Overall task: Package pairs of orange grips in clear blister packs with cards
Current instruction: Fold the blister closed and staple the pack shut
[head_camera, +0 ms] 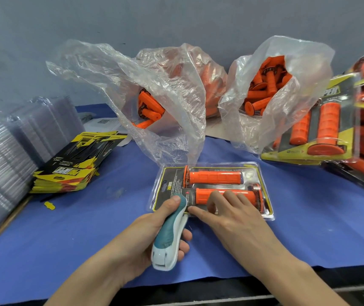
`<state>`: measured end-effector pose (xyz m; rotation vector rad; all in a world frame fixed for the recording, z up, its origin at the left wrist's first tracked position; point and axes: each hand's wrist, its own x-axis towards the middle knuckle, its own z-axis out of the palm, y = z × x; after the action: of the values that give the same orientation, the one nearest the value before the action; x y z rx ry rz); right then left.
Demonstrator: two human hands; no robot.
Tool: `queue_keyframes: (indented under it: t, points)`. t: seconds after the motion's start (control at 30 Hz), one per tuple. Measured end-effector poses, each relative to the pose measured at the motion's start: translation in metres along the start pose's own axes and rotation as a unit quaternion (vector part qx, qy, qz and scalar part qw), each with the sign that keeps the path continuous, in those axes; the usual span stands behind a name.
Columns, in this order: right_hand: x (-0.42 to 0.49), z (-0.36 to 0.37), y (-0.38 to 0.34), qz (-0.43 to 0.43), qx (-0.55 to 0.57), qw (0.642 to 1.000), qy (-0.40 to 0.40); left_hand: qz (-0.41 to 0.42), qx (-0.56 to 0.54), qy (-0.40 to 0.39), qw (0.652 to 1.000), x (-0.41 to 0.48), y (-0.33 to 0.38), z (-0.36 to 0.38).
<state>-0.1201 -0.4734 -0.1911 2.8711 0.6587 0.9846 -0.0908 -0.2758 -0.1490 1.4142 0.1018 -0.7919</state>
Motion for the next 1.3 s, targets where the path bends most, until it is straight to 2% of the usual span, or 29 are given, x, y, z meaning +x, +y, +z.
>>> queue_keyframes:
  t: [0.07,0.2,0.33,0.63,0.83,0.93,1.0,1.07,1.17,1.23,1.3]
  points:
    - [0.000,0.001,-0.001,-0.003,0.000,1.000,0.003,0.001,0.000,0.009,1.000,0.000,0.000,0.000]
    - [0.006,0.006,-0.011,0.045,0.021,0.999,0.016,0.003,-0.002,0.013,1.000,0.002,-0.001,0.000]
    - [0.016,0.009,-0.021,0.023,0.044,0.999,-0.023,0.002,-0.004,0.010,1.000,0.002,-0.001,0.001]
    - [0.029,0.007,-0.014,-0.017,0.151,0.987,-0.052,-0.016,-0.020,-0.001,1.000,0.007,0.002,-0.003]
    - [0.030,0.007,-0.008,-0.020,0.138,0.990,-0.037,0.000,-0.027,-0.009,1.000,0.008,0.001,-0.003]
    - [0.028,0.007,-0.010,-0.002,0.118,0.992,-0.037,-0.012,-0.018,-0.049,0.999,0.001,0.006,-0.013]
    - [0.025,0.008,-0.011,-0.002,0.079,0.996,-0.029,-0.023,0.015,-0.073,0.997,-0.006,0.009,-0.026]
    - [0.023,0.010,-0.011,-0.013,0.048,0.999,-0.012,-0.030,0.103,-0.075,0.991,-0.016,0.012,-0.044]
    - [0.022,0.012,-0.010,-0.017,0.026,1.000,0.003,0.001,0.234,-0.023,0.972,-0.033,0.024,-0.078]
    - [0.023,0.012,-0.012,-0.009,0.029,0.999,0.015,0.040,0.294,0.080,0.952,-0.035,0.029,-0.100]
    - [0.026,0.012,-0.015,-0.001,0.024,0.999,0.030,0.067,0.389,0.223,0.891,-0.026,0.027,-0.116]
